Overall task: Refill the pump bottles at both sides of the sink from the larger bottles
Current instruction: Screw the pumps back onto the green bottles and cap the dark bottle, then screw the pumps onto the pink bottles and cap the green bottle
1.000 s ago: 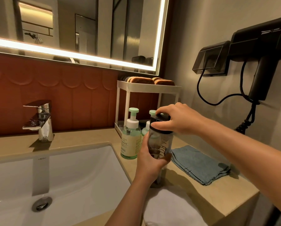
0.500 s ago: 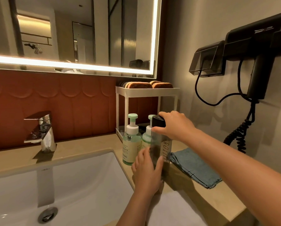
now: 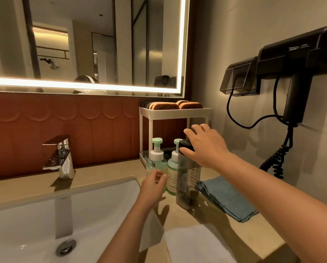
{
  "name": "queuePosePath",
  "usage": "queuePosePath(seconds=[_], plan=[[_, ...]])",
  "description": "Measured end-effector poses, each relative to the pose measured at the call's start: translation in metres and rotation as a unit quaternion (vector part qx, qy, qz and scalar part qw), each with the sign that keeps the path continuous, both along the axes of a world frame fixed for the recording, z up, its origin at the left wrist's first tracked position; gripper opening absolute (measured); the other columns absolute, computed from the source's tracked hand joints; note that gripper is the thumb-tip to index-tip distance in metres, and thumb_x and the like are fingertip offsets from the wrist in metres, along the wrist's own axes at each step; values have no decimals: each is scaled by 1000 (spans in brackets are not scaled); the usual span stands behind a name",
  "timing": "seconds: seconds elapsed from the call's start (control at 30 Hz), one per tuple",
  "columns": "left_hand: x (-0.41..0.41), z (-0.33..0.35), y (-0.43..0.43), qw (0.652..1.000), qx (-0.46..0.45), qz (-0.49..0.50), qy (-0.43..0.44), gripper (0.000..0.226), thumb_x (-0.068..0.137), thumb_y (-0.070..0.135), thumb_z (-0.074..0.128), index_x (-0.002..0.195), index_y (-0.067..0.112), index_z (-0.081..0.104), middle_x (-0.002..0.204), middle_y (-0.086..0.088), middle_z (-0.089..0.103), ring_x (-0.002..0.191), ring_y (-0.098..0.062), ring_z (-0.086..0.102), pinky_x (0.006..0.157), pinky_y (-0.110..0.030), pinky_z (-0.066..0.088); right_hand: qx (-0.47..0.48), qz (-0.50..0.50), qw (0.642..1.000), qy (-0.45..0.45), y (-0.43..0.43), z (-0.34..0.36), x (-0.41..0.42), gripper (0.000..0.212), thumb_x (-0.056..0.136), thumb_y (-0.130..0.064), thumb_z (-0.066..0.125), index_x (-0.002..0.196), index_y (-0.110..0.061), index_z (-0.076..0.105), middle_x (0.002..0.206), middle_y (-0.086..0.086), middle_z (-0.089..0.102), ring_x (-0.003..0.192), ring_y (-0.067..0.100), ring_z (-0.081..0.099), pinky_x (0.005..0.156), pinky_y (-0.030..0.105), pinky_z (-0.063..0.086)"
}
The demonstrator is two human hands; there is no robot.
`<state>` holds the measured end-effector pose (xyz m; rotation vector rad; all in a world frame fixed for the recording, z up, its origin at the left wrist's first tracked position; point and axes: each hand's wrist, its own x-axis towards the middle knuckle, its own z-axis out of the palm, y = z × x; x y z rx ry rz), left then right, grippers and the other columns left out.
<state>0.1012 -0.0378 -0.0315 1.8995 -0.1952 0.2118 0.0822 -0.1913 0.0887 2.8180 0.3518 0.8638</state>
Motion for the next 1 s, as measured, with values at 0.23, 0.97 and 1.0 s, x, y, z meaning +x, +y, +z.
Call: queuePosePath(seconds=[0.23, 0.97, 1.0], plan=[[-27, 41, 62, 982, 175, -73, 8, 15, 95, 26, 50, 104, 17, 56, 97, -2, 61, 86, -15, 60, 85, -36, 53, -110, 95, 989, -17, 28, 3, -31, 42, 95, -43, 42, 130, -20, 49, 131, 0, 51, 125, 21, 40, 107, 36, 28], [-259, 74, 317, 922, 368, 82, 83, 32, 95, 36, 49, 122, 18, 52, 122, 0, 56, 104, -11, 53, 89, -26, 45, -66, 282, 935, 204, 283, -52, -131, 36, 92, -48, 46, 117, -25, 55, 112, -1, 63, 98, 18, 59, 85, 34, 51], [-269, 72, 329, 919, 372, 102, 80, 34, 94, 37, 50, 123, 19, 52, 123, 1, 56, 105, -10, 52, 90, -25, 45, -58, 293, 929, 218, 295, -53, -136, 35, 92, -47, 46, 117, -24, 55, 112, 0, 62, 97, 18, 59, 85, 34, 51]])
